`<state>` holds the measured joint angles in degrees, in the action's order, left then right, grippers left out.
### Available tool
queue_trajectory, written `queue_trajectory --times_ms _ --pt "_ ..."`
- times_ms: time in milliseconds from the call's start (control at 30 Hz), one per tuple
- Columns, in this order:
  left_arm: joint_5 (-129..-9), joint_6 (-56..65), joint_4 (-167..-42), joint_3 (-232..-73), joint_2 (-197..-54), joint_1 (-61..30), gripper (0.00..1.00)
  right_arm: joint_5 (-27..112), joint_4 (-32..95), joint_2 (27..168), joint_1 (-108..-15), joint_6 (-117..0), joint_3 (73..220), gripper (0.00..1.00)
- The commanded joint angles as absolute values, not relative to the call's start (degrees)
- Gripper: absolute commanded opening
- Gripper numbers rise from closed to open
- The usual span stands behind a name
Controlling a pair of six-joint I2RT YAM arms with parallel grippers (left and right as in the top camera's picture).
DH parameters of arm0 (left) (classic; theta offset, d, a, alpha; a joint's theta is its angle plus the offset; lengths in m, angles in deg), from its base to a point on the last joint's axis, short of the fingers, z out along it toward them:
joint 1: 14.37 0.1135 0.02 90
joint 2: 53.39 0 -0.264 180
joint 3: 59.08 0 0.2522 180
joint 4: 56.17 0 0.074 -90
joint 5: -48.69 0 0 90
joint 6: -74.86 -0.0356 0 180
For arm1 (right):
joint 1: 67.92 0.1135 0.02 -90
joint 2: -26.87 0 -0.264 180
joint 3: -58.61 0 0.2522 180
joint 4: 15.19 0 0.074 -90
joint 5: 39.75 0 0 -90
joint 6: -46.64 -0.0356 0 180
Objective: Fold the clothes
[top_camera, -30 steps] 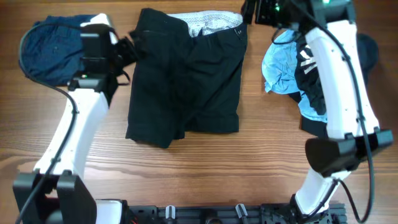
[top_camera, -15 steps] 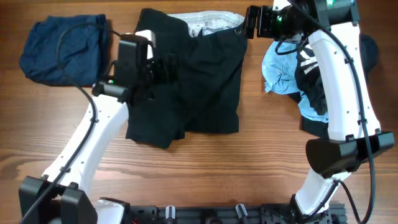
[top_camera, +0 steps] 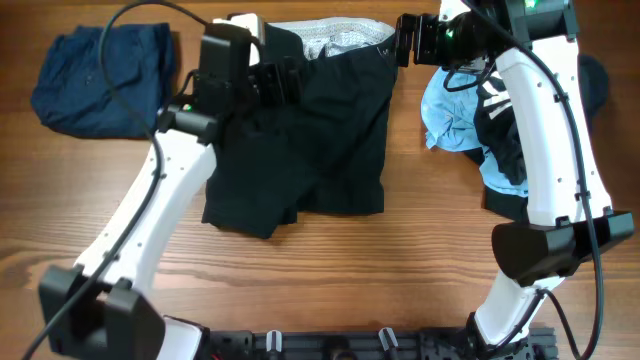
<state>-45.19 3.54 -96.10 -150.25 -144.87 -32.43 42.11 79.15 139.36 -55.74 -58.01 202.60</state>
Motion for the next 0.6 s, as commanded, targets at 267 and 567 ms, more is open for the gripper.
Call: queue_trajectory --times_ms 267,567 --pt "-42.3 1.5 -84.7 -155.1 -159.6 -32.8 0.99 41.1 79.0 139.9 -62.7 -57.8 202.1 1.00" --pt "-42.2 -1.4 -84.8 -157.0 -168.0 -33.9 0.86 41.4 79.5 139.9 -63.9 -56.8 202.1 1.00"
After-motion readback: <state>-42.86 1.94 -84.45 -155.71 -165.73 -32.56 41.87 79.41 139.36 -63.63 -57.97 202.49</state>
